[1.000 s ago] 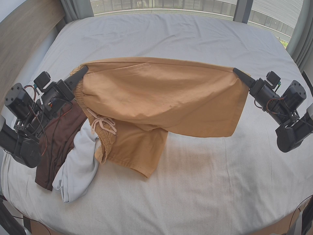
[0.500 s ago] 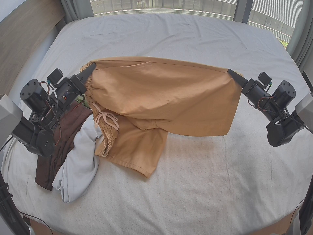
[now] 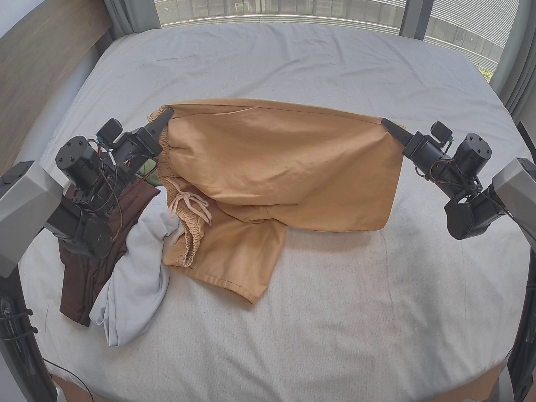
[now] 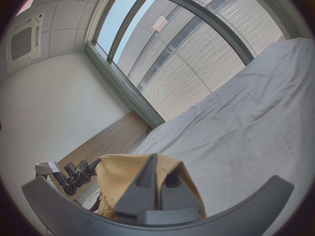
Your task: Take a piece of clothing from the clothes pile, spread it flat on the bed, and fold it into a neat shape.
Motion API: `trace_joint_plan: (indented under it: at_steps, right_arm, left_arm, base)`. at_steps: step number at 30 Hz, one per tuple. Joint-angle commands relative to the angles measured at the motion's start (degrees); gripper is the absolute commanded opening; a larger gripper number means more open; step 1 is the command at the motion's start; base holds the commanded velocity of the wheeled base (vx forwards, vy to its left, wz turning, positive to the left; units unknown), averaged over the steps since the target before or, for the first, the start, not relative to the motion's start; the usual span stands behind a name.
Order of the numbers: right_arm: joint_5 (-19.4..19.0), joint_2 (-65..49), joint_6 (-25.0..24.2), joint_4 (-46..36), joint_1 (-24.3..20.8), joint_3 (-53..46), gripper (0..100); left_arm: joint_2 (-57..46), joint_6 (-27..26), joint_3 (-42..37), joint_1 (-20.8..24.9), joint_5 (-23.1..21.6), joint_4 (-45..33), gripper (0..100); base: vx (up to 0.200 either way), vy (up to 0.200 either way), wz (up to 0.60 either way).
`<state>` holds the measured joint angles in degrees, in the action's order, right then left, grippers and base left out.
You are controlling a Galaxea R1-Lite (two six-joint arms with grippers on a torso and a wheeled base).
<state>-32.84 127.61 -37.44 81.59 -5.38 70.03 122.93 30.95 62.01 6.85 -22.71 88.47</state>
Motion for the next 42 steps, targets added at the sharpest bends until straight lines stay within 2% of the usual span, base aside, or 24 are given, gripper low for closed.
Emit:
trace_joint_plan:
  at_steps: [1,11,21,22,23,32,42]
  right_arm:
    - [-0.03,1.94,0.00,-0.73,0.01,2.39,0]
    - [-0.03,4.93,0.00,-4.60,0.19,8.63,0]
    - [0.06,6.33,0.17,-7.24,0.01,11.44,0]
    - [0.06,6.33,0.17,-7.59,0.01,11.53,0]
    - [0.06,6.33,0.17,-7.76,0.10,11.88,100]
    - [1.82,7.39,0.35,-7.59,0.19,14.08,100]
    - [1.90,2.38,5.18,-2.40,-1.48,-0.51,100]
  left_arm:
    - [2.75,0.07,2.59,0.00,0.12,-0.05,0]
    - [6.36,0.16,6.89,-0.70,0.56,-0.22,0]
    - [6.97,0.34,7.68,-0.79,0.47,-0.66,0]
    - [7.15,0.25,7.86,-0.79,0.56,-0.66,100]
    - [7.50,0.34,8.04,-0.79,0.56,-0.66,100]
    - [7.68,0.34,9.62,-0.70,0.56,-1.10,100]
    - [6.71,0.34,6.19,-0.79,0.65,-1.98,100]
  base:
    - [0.000,0.000,0.00]
    - [0.000,0.000,0.00]
    - [0.000,0.000,0.00]
    - [0.000,0.000,0.00]
    - [0.000,0.000,0.00]
    - [0.000,0.000,0.00]
    - [0.000,0.000,0.00]
